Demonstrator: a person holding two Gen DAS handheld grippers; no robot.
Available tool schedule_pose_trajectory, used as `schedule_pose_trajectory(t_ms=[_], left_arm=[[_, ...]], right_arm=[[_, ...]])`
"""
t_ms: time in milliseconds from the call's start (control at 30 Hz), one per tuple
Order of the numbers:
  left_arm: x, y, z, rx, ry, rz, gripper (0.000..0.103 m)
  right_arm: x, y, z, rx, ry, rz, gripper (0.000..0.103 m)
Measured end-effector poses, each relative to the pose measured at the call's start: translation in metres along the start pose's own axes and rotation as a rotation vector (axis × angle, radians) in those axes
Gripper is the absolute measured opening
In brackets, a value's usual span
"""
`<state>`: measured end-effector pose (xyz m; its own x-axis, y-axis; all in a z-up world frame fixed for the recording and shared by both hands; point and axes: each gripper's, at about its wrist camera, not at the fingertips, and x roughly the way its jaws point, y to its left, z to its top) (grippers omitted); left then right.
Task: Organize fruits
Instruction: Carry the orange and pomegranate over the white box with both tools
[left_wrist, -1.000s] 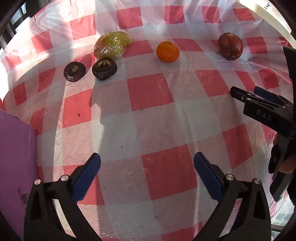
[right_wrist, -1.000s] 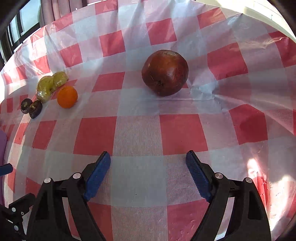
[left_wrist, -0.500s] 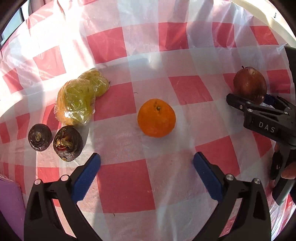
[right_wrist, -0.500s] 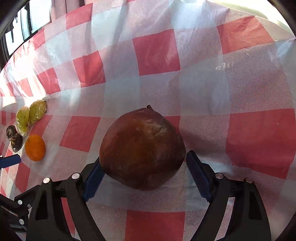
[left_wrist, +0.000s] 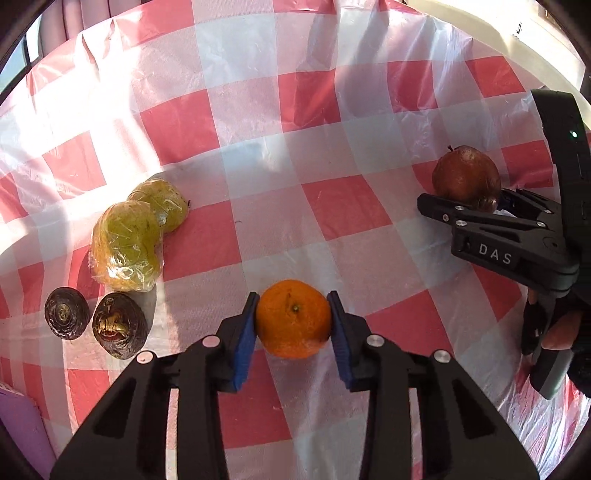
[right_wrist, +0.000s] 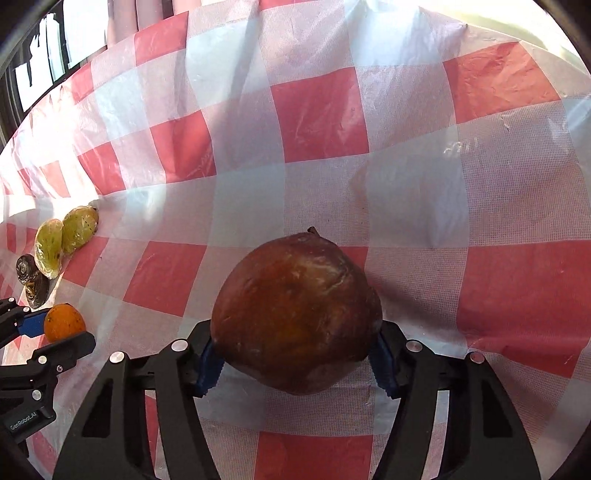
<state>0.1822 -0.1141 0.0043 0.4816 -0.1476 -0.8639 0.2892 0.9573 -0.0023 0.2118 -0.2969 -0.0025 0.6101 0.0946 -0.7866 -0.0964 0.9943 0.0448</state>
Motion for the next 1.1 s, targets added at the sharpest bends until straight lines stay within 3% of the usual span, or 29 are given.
schedule_pose_trajectory(t_ms=[300, 533, 800, 1100], left_arm=[[-0.071, -0.018, -0.085, -0.042, 0.037, -0.065, 0.037], [-0.115, -0.026, -0.156, -0.029, 0.105, -0.129, 0.037], [-0.132, -0.01, -0.181, -0.006, 0.111, -0.139, 0.037], [-0.163, 0.02, -0.184, -0.024, 0.062, -0.136, 0.037]], right_arm=[[-0.004, 0.002, -0.005, 0.051, -0.002, 0.009, 0.062], [-0.054, 0.022, -0.058, 0.156, 0.007, 0.091, 0.062], [-0.117, 0.063, -0.133, 0.164, 0.093, 0.121, 0.062], [-0.165, 0.113, -0.17, 0.148, 0.146, 0.151, 0.062]])
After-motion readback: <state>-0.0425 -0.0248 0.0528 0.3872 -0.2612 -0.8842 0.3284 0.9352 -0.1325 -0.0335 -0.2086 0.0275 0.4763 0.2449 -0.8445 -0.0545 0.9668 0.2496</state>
